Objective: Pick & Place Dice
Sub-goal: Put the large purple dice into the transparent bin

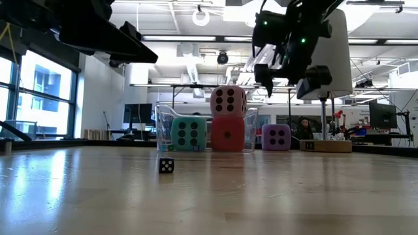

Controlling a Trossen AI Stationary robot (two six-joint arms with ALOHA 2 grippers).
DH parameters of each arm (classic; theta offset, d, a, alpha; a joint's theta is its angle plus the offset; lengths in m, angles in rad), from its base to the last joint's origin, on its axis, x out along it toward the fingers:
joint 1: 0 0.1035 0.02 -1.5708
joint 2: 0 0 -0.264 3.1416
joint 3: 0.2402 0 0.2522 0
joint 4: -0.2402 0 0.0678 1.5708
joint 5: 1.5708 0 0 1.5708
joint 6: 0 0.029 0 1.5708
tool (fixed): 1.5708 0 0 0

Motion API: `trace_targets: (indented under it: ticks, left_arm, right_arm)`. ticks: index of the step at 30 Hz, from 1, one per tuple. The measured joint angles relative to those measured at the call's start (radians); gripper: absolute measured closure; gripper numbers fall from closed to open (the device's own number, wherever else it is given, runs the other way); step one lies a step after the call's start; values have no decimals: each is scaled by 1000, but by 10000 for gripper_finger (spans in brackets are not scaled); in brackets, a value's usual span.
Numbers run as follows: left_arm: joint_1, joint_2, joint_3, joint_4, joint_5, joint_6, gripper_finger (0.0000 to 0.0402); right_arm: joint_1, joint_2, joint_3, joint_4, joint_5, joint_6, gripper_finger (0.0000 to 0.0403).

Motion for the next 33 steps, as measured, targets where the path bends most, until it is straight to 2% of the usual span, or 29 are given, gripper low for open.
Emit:
trace_targets:
  ticks: [8,17,22,33]
  left_arm:
    - [0,0,0,-16,-3,14,200]
    - [-3,0,0,-32,-3,14,200]
    - [-22,0,0,-53,-2,24,200]
    - [-7,0,0,-46,-3,62,200]
  right_arm:
    - [-42,11,0,141,-45,-158,37]
    - [-62,101,0,148,-50,-127,37]
    - [-79,136,0,145,-42,-52,37]
    - [-152,202,-1,189,-78,-91,37]
